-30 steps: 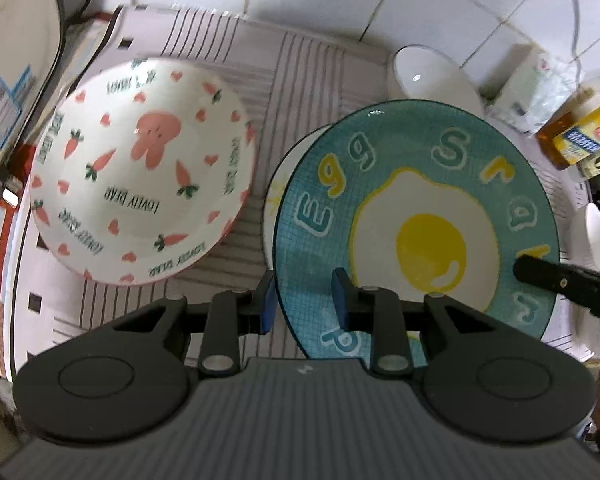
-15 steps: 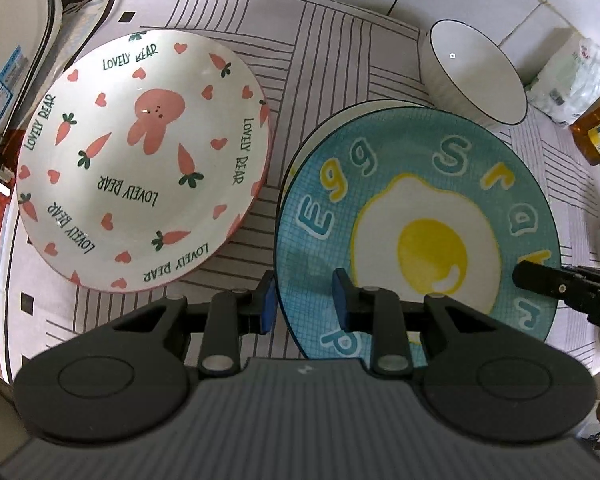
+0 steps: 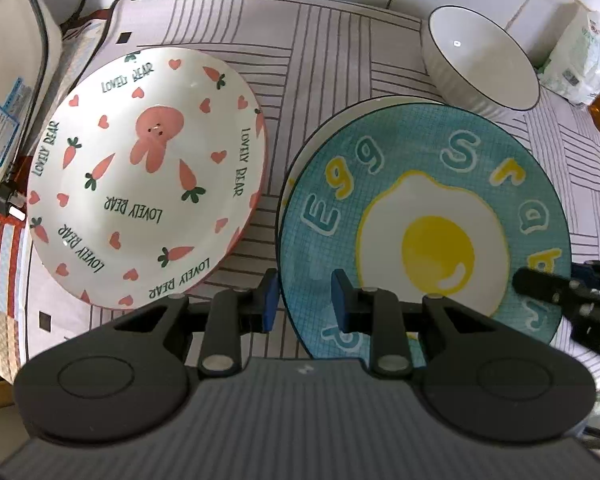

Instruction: Organize plates and bowls

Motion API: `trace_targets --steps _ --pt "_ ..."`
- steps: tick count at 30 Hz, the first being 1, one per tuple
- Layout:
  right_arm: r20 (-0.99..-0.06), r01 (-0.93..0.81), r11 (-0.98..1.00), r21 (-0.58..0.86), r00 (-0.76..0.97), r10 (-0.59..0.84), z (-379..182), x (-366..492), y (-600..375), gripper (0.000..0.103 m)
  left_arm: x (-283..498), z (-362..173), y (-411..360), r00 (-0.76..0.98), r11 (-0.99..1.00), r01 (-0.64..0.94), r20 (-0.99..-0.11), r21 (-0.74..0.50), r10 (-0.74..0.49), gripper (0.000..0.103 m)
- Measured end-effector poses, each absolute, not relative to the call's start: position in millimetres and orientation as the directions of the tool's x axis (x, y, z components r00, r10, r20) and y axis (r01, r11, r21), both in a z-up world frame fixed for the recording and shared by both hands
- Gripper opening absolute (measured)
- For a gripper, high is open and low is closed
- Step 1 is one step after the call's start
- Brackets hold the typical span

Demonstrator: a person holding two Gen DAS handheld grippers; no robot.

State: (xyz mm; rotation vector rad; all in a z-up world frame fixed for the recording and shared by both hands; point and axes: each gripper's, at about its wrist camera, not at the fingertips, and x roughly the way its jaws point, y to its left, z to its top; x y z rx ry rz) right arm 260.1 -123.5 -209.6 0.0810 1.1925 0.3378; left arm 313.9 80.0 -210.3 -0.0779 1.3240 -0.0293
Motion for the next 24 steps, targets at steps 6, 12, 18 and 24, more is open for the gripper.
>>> trace_targets --steps 6,12,18,24 --pt "-0.903 -0.242 0.959 0.146 0.363 0.228 -205 250 -110 0.035 307 -211 84 0.252 0.995 -0.035 -0.964 -0.093 -0.081 0.025" --pt "-0.908 -0.204 0.977 0.062 0.394 0.140 -208 235 -104 0.030 296 -186 90 0.276 0.996 0.035 -0.957 -0.082 -0.088 0.025" --pt "-0.874 -0.123 0.987 0.101 0.464 0.147 -176 213 -91 0.031 279 -148 123 0.306 0.987 0.095 -0.940 -0.127 -0.150 0.026" --pt "-0.762 -0.178 0.942 0.285 0.553 0.336 -127 184 -57 0.032 261 -99 182 0.394 0.986 0.119 -0.907 -0.113 -0.151 0.026"
